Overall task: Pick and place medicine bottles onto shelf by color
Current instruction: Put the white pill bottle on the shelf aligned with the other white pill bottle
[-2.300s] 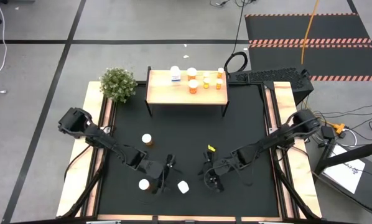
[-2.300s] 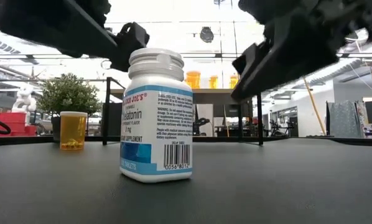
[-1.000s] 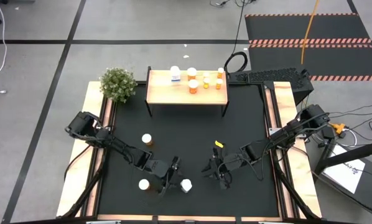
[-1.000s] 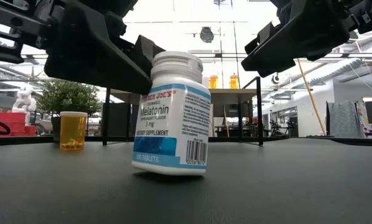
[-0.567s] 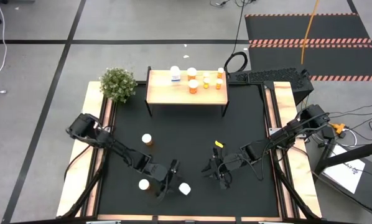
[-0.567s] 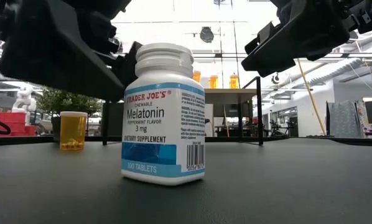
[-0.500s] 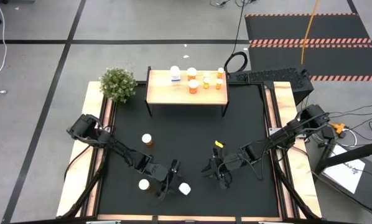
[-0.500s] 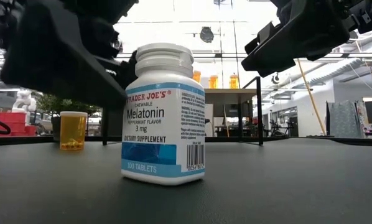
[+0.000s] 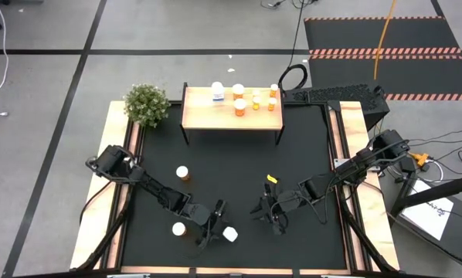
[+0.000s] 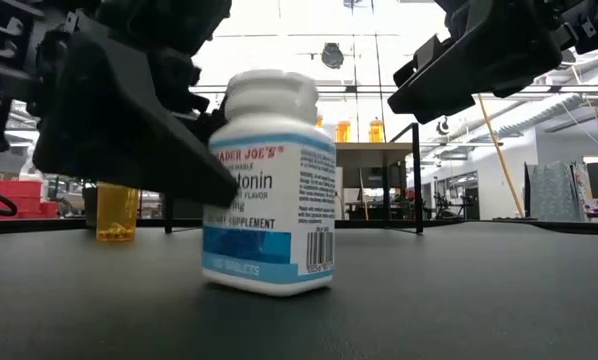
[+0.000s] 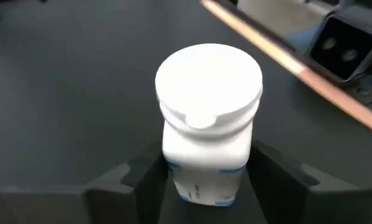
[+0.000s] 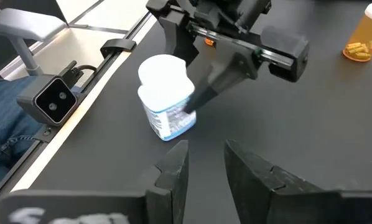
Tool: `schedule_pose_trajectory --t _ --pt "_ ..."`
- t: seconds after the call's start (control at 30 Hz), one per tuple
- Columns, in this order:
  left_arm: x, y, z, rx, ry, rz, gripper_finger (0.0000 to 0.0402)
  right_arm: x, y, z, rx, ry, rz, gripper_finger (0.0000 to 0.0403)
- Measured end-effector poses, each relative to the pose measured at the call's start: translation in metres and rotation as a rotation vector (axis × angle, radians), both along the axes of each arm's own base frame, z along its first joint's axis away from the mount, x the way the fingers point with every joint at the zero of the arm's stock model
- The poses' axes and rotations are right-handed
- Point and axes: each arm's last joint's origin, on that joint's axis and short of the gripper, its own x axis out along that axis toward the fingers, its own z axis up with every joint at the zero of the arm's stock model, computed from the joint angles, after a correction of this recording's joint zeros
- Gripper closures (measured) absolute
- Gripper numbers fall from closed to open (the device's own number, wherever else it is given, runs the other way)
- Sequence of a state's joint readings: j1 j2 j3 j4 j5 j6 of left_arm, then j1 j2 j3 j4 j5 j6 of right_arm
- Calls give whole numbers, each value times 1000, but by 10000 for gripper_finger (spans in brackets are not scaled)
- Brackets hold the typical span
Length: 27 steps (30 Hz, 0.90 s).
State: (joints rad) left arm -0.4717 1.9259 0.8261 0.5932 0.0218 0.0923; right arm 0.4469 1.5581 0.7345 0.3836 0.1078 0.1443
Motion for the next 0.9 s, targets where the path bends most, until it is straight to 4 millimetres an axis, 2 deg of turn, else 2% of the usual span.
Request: schedule_pose_trajectory --t 0.1,0.2,0.3,0.47,0.7,0.9 --pt "1 -1 2 -4 -20 -19 230 0 0 0 0 0 0 305" --pt "1 1 4 -1 -24 -16 248 0 0 0 0 0 0 305" --pt "3 5 6 -9 -33 0 248 0 0 0 0 0 0 305" --pt "3 13 20 21 -43 44 220 0 0 -1 -3 7 0 305" --pt "-10 39 76 119 -101 142 232 -1 0 -2 0 22 -5 305" --pt "-34 84 132 207 -162 272 237 -2 2 -1 6 23 1 305"
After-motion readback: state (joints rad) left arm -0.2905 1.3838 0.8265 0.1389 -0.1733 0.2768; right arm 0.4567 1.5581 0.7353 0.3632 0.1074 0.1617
